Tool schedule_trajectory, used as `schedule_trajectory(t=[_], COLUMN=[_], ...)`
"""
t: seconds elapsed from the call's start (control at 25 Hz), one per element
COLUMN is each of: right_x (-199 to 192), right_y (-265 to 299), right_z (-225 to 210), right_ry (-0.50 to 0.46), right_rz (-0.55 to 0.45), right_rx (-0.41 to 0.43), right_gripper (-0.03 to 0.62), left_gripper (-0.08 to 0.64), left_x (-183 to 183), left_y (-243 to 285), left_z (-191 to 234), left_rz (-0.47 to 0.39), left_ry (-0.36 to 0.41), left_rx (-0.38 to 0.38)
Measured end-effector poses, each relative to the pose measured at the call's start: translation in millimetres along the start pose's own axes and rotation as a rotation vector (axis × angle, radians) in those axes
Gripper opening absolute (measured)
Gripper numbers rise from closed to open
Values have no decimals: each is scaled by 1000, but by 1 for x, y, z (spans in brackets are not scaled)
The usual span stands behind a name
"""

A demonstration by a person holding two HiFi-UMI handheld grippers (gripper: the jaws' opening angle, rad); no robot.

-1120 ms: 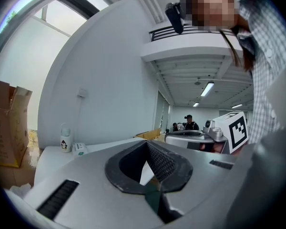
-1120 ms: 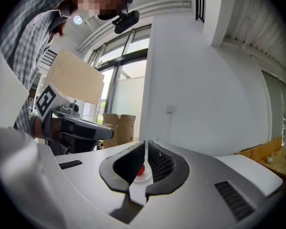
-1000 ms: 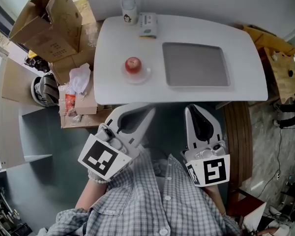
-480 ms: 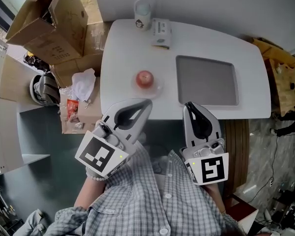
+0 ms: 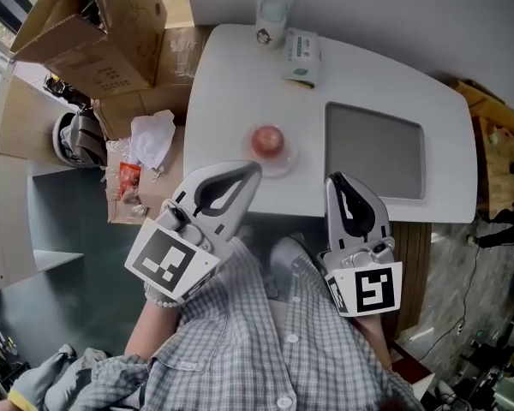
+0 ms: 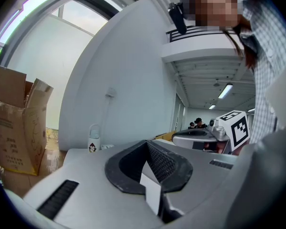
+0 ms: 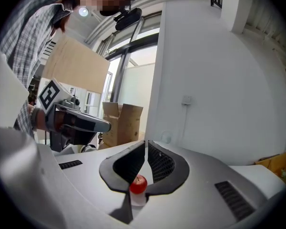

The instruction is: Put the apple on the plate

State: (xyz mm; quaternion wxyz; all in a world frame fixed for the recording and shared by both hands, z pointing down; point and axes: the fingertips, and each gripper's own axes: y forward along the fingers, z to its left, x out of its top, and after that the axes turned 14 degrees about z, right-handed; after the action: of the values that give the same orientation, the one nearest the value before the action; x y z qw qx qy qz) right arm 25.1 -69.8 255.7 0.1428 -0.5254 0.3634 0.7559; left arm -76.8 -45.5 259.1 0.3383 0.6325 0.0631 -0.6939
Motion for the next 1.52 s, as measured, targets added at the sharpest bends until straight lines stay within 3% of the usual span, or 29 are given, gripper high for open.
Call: schedule_trajectory(t=[0.24, 0.44, 0.8, 0.92, 1.24, 1.52], right_x=[-4, -8, -22, -31, -61, -95], right_y=[20, 38, 77, 94, 136, 164], right_z=[-7, -15, -30, -34, -34, -31], right_ry=[8, -42, -71, -74, -99, -103], right_rz=[14, 38, 104, 133, 250, 379], right_rx=[49, 88, 161, 185, 258, 310], right_gripper=[32, 32, 32, 32, 32, 34], left_gripper=[8, 8, 8, 8, 8, 9], left_x=[-6, -8, -16, -24, -48, -85], left_y=[-2, 8, 31, 36, 51, 66], left_z=[17, 31, 48, 56, 76, 93], left_rz=[23, 30, 41, 67, 91, 176], left_ry=[-50, -84, -134, -185, -261, -345], left_rx=[72, 126, 175, 203, 244, 293])
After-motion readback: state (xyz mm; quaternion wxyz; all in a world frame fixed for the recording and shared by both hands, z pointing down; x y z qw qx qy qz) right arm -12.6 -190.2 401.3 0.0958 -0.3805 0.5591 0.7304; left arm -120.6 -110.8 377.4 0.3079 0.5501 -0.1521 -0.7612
